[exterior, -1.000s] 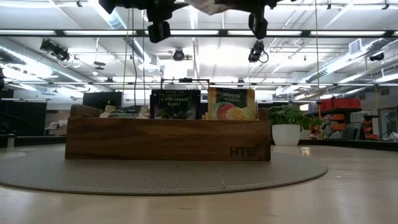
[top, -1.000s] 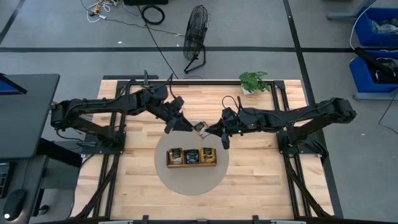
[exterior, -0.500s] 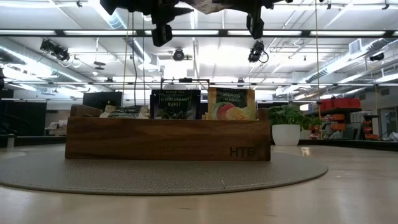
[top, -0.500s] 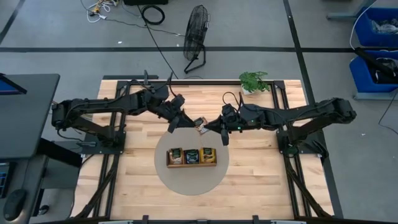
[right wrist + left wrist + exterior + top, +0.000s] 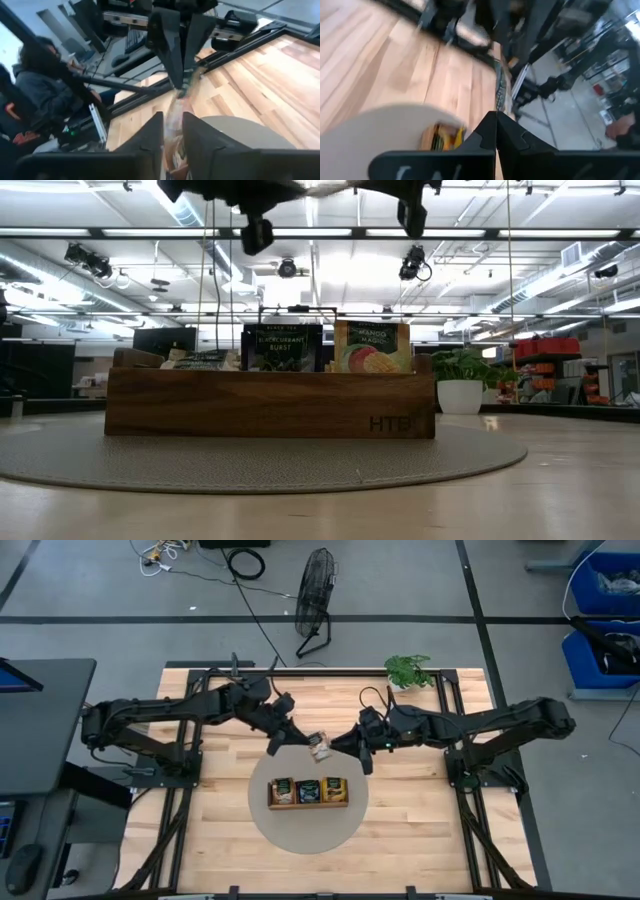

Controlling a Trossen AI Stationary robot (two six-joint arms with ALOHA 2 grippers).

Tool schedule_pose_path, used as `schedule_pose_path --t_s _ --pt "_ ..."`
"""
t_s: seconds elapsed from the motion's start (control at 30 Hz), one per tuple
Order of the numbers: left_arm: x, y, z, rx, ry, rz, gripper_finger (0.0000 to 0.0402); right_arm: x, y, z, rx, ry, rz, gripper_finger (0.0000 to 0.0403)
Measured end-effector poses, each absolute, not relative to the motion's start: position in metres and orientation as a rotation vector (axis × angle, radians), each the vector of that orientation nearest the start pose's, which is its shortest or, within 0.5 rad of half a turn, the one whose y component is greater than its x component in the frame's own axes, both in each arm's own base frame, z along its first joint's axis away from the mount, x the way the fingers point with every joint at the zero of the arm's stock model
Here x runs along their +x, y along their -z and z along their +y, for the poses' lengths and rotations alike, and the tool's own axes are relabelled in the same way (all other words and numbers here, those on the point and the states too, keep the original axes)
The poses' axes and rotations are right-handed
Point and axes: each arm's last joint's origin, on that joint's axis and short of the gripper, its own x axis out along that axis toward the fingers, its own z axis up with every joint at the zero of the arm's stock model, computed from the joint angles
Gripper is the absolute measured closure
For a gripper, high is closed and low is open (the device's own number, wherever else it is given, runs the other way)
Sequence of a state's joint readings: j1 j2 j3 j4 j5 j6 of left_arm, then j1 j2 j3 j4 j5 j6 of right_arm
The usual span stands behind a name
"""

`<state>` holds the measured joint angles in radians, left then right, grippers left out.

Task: Pick & Place Tea
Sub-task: Put the brown tea bag into the left section of the wooden organizer

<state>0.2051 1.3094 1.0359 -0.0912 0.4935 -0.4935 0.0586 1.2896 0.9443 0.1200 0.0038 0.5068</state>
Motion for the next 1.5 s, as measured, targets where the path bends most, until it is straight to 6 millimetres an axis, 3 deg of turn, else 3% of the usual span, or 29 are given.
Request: schedule_pose_path --t_s 0.27,0.47,0.6,0.9,1.1,1.27,1.5 --pt "0.260 -0.322 0.030 -0.562 0.123 0.524 0.0400 0.273 -0.320 0.015 0.424 0.029 0.254 0.0261" --pt "0.232 -0.322 0.003 -0.505 0.008 0.659 0.0400 0.256 -0.325 0.010 0.367 0.159 0.269 0.0245" --pt "0.224 -0.317 -0.016 -0.455 -0.012 0.752 0.0401 0.250 -0.326 0.008 0.337 0.210 0.281 0.0246" --pt "0.230 -0.301 -0.046 -0.342 -0.033 0.839 0.0401 0.248 -0.324 0.002 0.330 0.272 0.303 0.0248" --pt "0.240 -0.267 -0.066 -0.277 -0.033 0.960 0.0401 0.247 -0.323 0.000 0.349 0.284 0.310 0.0248" --pt "0.246 -0.249 -0.078 -0.238 -0.049 0.953 0.0401 0.247 -0.322 0.000 0.353 0.286 0.316 0.0248" --pt "0.251 -0.222 -0.080 -0.209 -0.079 0.997 0.0401 0.247 -0.321 -0.001 0.353 0.291 0.327 0.0248"
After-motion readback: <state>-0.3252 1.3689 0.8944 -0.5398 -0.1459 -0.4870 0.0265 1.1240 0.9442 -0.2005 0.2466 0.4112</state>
